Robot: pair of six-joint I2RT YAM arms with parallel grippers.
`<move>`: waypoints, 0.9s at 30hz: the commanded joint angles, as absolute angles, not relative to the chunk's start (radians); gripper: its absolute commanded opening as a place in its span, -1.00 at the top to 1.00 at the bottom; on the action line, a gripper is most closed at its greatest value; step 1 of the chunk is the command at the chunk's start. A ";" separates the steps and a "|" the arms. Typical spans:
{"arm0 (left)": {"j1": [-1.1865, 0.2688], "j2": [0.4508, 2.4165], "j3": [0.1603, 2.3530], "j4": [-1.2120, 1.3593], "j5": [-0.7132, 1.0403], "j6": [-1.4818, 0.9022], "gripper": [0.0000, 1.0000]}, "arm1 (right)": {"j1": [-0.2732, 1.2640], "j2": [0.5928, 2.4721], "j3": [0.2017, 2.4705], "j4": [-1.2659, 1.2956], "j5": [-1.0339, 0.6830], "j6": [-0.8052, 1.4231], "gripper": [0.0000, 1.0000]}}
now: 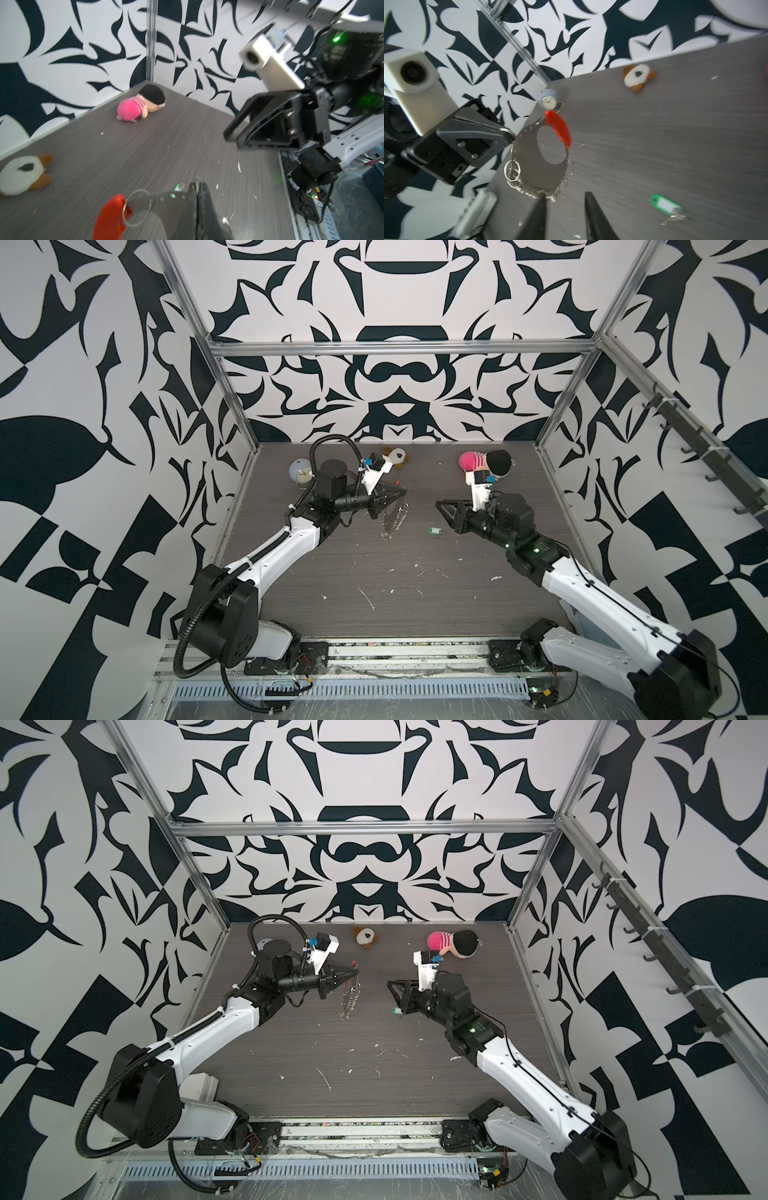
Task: Put the keys on the keyring
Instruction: 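Lift the keyring with the left gripper toward the right gripper while the right gripper approaches, then grasp the keyring's ring with the right gripper beside the left gripper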
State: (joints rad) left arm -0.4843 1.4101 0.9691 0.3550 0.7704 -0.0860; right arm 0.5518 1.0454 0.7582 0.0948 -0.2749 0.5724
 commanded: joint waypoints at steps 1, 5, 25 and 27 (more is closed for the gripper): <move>-0.480 1.426 0.936 0.639 0.897 -0.281 1.00 | 0.610 1.101 0.817 0.153 -0.300 0.541 0.52; -0.479 1.438 0.892 0.798 0.921 -0.384 1.00 | 0.666 1.152 0.843 0.209 -0.273 0.513 0.62; -0.472 1.496 0.914 0.877 1.007 -0.563 1.00 | 0.676 1.130 1.007 0.039 -0.322 0.338 0.51; -0.470 1.502 0.924 0.886 1.023 -0.594 1.00 | 0.675 1.126 1.014 0.030 -0.321 0.322 0.64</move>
State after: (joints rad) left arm -0.4759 1.4967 0.8913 0.8047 0.9730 -0.5270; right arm 0.6750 1.1316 0.9668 0.0395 -0.2783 0.3645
